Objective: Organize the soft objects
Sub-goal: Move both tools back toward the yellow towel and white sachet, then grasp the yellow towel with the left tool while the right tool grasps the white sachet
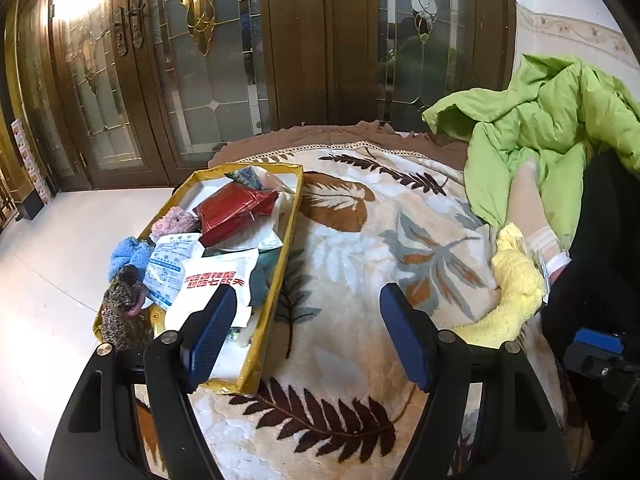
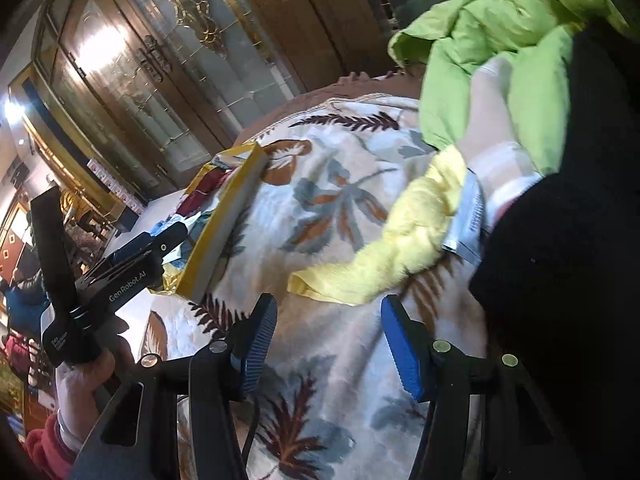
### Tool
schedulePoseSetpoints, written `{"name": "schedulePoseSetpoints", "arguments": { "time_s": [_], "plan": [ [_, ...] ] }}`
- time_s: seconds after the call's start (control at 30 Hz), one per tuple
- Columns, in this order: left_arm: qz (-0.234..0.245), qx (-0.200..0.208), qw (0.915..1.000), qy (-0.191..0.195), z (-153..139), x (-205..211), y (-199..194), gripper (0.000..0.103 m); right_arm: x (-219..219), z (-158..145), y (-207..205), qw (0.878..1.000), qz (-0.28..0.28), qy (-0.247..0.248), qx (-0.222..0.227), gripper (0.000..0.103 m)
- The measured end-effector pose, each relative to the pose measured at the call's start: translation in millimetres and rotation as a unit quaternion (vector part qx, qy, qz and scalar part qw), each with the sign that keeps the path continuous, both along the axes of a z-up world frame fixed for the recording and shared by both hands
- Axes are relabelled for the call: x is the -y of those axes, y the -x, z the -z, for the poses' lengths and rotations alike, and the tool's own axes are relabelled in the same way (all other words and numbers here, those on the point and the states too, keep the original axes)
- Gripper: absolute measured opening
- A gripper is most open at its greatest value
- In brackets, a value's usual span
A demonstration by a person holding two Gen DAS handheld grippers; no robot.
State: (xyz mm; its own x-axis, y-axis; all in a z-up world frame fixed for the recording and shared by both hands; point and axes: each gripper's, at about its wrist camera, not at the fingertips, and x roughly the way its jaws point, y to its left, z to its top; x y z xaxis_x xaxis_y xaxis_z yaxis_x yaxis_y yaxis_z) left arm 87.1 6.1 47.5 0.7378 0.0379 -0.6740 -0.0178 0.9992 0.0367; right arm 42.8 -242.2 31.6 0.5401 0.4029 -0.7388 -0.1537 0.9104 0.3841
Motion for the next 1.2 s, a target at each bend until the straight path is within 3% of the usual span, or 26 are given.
{"name": "schedulePoseSetpoints", "arguments": {
  "time_s": [0.2,0.3,0.4,0.47,0.6,0.73,0.9,0.97,1.1,1.2],
  "plan": [
    [0.035,-0.019,0.9992,0.004,13.9,14.9,-2.4,0.074,19.1,3.6,8.8,0.999,0.030,0.023,-0.018,0.058],
    [0.090,-0.045,0.9948,0.009,26.9,35.8,-6.3,0.074,27.9,8.3,6.7,0.998,0.049,0.030,-0.033,0.058],
    [0.120,-0.077,0.9886,0.048,35.3,48.3,-19.8,0.074,36.9,16.5,-2.4,0.996,0.073,0.004,-0.059,0.061],
    [0.136,-0.093,0.9840,0.067,36.5,59.5,-29.9,0.074,42.7,21.0,-15.6,0.993,0.083,-0.038,-0.078,0.061],
    [0.200,-0.099,0.9738,0.046,35.7,94.3,-35.3,0.074,59.1,20.4,-38.6,0.983,0.128,-0.098,-0.092,0.064],
    [0.254,-0.112,0.9603,0.031,42.0,129.9,-44.1,0.074,75.3,7.4,-66.8,0.982,0.145,-0.086,-0.084,0.064],
    [0.284,-0.127,0.9504,0.017,58.6,158.9,-57.1,0.074,78.7,17.8,-95.2,0.981,0.143,-0.047,-0.124,0.065],
    [0.288,-0.137,0.9476,-0.019,68.8,169.5,-57.9,0.074,78.7,25.9,-104.9,0.978,0.142,-0.054,-0.144,0.065],
    [0.297,-0.164,0.9408,-0.013,80.9,170.7,-61.0,0.074,75.8,43.5,-118.1,0.972,0.148,-0.045,-0.176,0.065],
    [0.320,-0.176,0.9311,-0.005,88.6,176.5,-63.8,0.074,76.2,52.0,-122.7,0.969,0.159,-0.042,-0.183,0.062]
  ]
}}
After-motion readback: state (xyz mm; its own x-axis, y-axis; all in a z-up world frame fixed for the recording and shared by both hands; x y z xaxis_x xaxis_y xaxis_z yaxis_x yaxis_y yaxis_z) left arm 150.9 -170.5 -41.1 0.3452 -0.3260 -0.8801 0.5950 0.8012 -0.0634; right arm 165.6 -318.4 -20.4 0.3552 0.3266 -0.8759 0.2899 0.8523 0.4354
